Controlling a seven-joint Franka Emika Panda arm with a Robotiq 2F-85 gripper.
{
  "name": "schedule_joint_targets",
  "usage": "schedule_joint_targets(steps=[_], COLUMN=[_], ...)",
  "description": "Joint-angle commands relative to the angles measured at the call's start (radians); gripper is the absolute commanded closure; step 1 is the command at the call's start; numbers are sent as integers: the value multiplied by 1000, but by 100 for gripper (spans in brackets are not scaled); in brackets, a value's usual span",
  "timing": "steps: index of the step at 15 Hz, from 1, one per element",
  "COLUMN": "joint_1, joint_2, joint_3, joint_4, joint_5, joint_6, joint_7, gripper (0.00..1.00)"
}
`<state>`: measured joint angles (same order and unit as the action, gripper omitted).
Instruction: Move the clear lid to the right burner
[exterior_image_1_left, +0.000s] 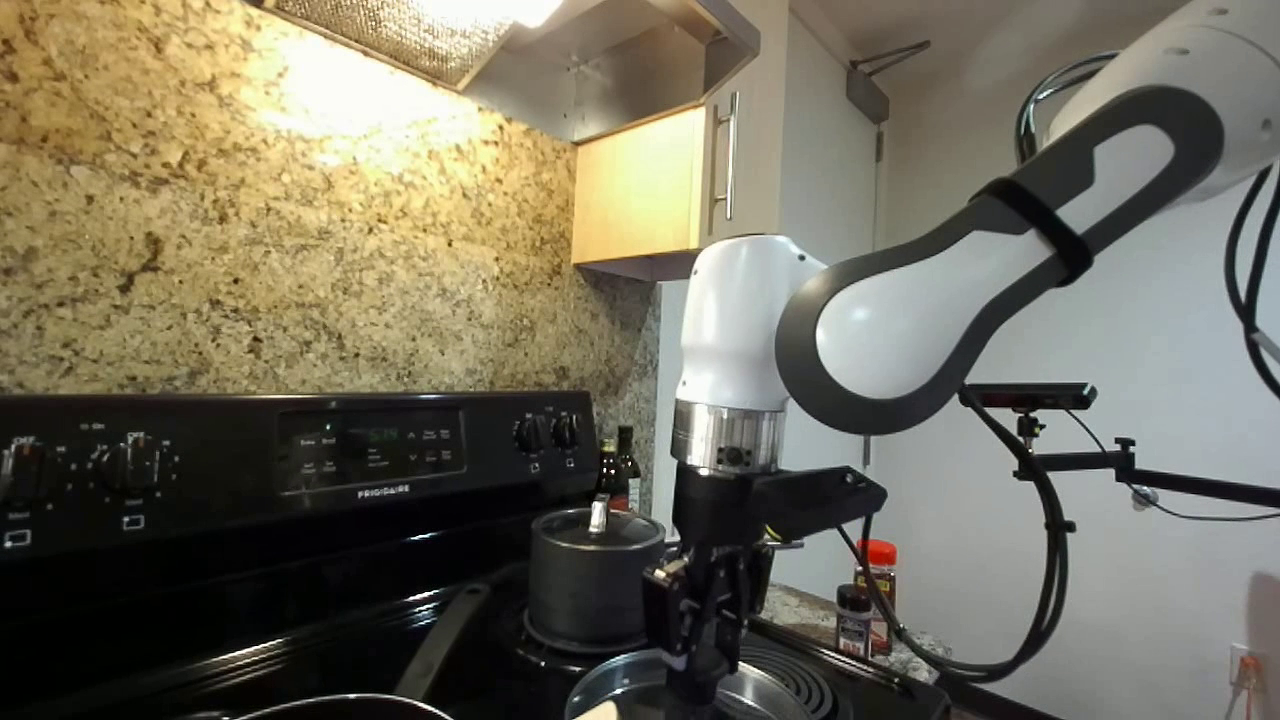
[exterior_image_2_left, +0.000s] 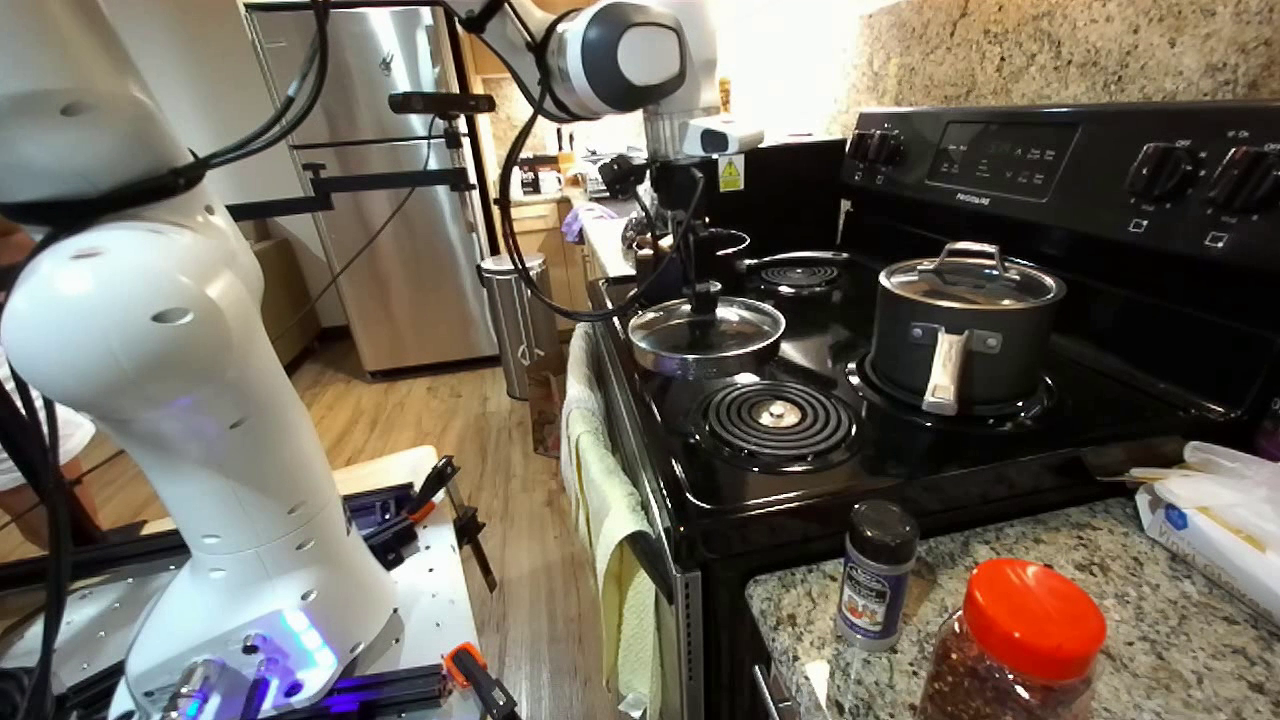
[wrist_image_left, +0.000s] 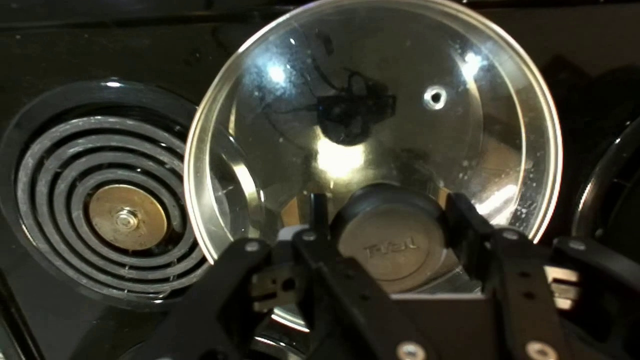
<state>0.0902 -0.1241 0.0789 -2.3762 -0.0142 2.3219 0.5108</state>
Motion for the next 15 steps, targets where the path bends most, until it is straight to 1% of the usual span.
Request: schedule_joint_targets(steps=[1,8,15], joint_1=[-37,-106,-142], joint_2=[-34,-19,-27], joint_3=[-14,-84,-139], joint_4=[14,46,40], joint_5=[-2,12,53], joint_6=[-40,-49,-55], joint_7=[-63,-141,-204], gripper=[66,66,66])
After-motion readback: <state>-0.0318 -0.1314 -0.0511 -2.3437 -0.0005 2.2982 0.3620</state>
